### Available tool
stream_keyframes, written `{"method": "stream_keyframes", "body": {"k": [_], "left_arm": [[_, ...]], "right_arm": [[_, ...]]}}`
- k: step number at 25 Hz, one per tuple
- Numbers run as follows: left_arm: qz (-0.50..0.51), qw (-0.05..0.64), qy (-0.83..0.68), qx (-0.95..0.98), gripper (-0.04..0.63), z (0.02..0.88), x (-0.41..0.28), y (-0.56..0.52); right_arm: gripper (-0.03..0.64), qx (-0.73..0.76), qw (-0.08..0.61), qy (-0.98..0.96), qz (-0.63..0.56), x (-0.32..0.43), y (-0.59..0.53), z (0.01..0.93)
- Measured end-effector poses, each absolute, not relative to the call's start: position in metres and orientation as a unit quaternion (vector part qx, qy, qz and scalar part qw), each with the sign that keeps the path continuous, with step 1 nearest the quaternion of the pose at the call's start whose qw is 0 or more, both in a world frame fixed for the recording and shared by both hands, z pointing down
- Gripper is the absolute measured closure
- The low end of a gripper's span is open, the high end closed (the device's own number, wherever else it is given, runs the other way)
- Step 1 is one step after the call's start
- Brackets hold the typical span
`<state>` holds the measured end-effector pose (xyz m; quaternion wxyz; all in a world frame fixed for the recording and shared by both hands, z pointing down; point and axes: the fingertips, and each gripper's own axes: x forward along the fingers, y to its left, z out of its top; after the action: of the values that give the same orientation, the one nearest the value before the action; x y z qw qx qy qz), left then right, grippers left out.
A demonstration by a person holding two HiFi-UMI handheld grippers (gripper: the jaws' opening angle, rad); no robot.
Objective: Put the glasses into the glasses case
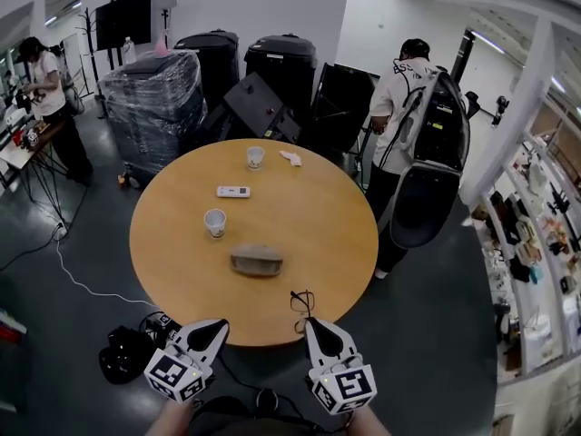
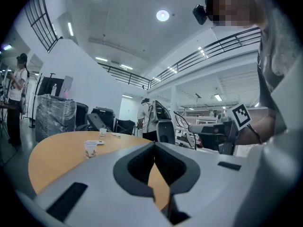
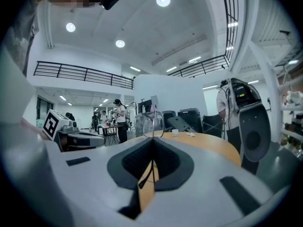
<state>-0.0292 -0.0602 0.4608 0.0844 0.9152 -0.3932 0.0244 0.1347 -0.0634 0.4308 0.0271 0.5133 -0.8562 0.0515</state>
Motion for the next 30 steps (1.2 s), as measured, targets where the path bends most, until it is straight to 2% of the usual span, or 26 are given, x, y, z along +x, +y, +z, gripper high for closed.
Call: {"method": "stream_keyframes", "body": {"k": [17,30], "left_arm": [[0.041,0.096,-0.385,0.917,0.589,0.511,-0.033,-0.153],[0.110,0.135,-0.372,0.912,0.589,0.577,-0.049,-0.246]], "right_arm": [[0.627,0.475,0.101,-0.874,0.038,0.096,-0.136,0.479],[0.627,0.392,0.218,-0.893,-0.026,0.047,-0.207,0.530]]}}
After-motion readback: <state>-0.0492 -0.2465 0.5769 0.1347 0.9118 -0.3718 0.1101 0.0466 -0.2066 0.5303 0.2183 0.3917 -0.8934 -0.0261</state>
